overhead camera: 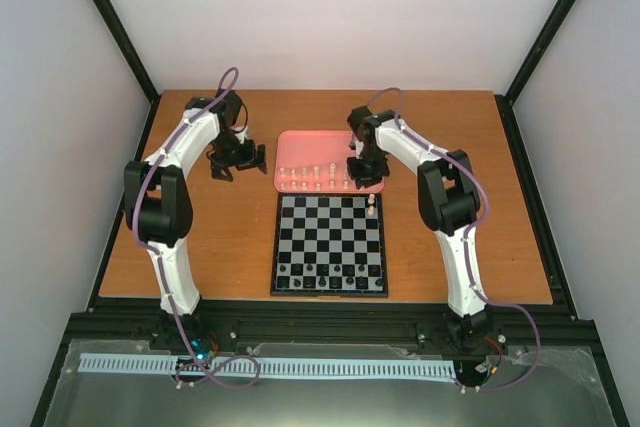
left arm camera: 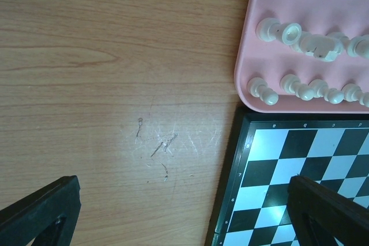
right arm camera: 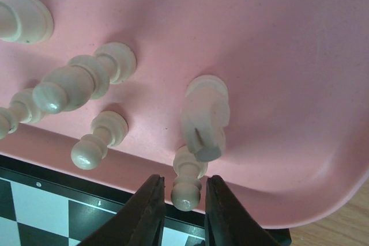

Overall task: Set up the chess pieces on the board
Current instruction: Pick up the chess piece from the storage box, then place the chess piece on the chessboard, then pick up the chess piece from the storage box, then place the chess piece on the chessboard.

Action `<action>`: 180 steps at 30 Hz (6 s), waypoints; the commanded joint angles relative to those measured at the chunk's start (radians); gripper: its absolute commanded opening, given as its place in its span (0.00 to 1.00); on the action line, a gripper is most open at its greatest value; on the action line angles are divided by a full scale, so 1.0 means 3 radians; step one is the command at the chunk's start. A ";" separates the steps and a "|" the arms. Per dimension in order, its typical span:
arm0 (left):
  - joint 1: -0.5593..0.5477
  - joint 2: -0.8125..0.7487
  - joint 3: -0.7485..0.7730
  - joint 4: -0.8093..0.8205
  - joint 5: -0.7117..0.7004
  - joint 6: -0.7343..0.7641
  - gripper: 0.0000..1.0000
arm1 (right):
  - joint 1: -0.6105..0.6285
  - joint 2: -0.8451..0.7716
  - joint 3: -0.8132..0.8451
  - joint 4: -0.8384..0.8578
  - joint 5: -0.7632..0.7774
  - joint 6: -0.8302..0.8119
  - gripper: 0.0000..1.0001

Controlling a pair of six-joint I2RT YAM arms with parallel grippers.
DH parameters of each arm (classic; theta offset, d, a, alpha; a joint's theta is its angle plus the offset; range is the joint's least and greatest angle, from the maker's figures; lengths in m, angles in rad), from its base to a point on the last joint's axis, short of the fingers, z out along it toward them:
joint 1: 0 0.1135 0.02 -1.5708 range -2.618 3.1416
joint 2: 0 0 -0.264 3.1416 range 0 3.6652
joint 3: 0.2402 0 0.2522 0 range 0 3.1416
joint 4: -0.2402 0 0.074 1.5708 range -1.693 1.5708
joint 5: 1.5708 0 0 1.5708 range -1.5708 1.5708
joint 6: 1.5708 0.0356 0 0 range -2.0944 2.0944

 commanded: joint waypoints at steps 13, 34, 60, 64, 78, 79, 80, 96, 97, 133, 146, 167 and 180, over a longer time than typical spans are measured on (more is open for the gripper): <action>-0.0011 -0.0187 -0.0038 0.0017 -0.0015 0.0061 1.00 | 0.0059 -0.0147 -0.0031 -0.0097 0.0065 -0.0030 0.10; -0.0011 -0.0329 -0.0172 0.0040 -0.0039 0.0056 1.00 | 0.0466 -0.0996 -0.1130 -0.0015 0.0060 0.0107 0.09; -0.0014 -0.0393 -0.0217 0.0064 -0.0036 0.0064 1.00 | 0.0492 -0.0671 -0.0896 -0.0024 0.0249 0.0131 0.13; -0.0011 -0.0390 -0.0225 0.0068 -0.0035 0.0062 1.00 | 0.0492 -0.0639 -0.0891 -0.0030 0.0222 0.0116 0.17; -0.0011 -0.0398 -0.0235 0.0058 -0.0047 0.0061 1.00 | 0.0492 -0.0788 -0.0462 -0.0168 0.0263 0.0041 0.39; -0.0011 -0.0398 -0.0231 0.0060 -0.0050 0.0065 1.00 | 0.0493 -0.0781 -0.0358 -0.0206 0.0306 0.0042 0.41; -0.0011 -0.0398 -0.0226 0.0058 -0.0048 0.0066 1.00 | 0.0484 -0.0768 -0.0262 -0.0238 0.0351 0.0053 0.42; -0.0011 -0.0366 -0.0171 -0.0004 -0.0146 0.0091 1.00 | 0.0026 0.0162 0.0842 -0.0264 0.0305 0.0037 0.48; -0.0011 -0.0358 -0.0158 -0.0013 -0.0148 0.0092 1.00 | 0.0011 0.0190 0.0848 -0.0256 0.0307 0.0037 0.48; -0.0011 -0.0088 0.0034 -0.0070 -0.0115 0.0092 1.00 | -0.0096 0.0414 0.0819 -0.0293 0.0167 -0.0055 0.13; -0.0011 -0.0182 -0.0071 -0.0022 -0.0038 0.0082 1.00 | 0.0077 -0.0260 0.0411 -0.0521 0.0082 -0.0032 0.13; -0.0011 -0.0204 -0.0123 0.0010 -0.0020 0.0078 1.00 | 0.0234 -0.0337 -0.0257 -0.0222 0.0070 0.0016 0.13; -0.0011 -0.0190 -0.0132 0.0020 -0.0011 0.0079 1.00 | 0.0235 -0.0288 -0.0350 -0.0165 0.0049 0.0016 0.13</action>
